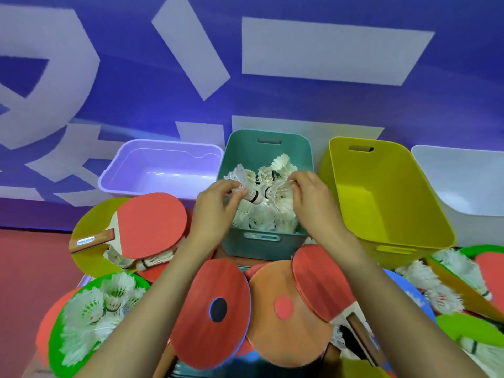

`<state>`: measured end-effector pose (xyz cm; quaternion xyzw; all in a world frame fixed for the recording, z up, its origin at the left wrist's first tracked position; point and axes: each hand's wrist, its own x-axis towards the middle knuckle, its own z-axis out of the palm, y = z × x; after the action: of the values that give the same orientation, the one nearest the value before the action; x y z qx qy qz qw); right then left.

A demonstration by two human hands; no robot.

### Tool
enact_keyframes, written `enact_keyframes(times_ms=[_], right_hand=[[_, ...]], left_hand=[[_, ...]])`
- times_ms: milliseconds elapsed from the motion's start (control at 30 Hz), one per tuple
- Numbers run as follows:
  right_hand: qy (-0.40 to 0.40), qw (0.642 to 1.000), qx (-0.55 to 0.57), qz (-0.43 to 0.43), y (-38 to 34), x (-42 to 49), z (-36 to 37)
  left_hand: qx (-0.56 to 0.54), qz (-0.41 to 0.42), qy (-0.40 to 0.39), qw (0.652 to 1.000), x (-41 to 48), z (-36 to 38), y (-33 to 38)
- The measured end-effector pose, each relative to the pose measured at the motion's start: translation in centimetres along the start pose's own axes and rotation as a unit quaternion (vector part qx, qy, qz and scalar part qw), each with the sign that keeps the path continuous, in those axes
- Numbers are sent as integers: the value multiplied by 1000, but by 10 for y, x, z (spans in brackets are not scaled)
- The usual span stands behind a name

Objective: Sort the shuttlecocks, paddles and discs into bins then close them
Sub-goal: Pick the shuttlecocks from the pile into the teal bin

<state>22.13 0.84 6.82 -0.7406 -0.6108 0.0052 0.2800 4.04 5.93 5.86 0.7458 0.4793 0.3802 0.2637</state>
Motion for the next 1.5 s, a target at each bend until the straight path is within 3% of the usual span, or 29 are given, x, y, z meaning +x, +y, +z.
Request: enact_keyframes(times_ms=[200, 400, 567, 967, 1233, 1500], right_hand=[[-103, 990, -91, 38, 31, 31, 13], [-184, 970, -148, 61, 42, 71, 35], [-218, 954, -193, 75, 50, 101, 56], [-276, 933, -229, 27, 57, 113, 83], [-248, 952, -175, 39, 55, 91, 54], [-150, 988, -28, -34, 15, 28, 14]], left_hand=[[141, -22, -104, 984, 39, 33, -15], [292, -10, -125, 948, 77, 59, -29], [379, -25, -215, 900, 105, 82, -36], [328, -97, -346, 874, 123, 113, -60], [272, -48, -279, 920, 104, 85, -42], [130, 24, -85, 988, 19, 20, -20]])
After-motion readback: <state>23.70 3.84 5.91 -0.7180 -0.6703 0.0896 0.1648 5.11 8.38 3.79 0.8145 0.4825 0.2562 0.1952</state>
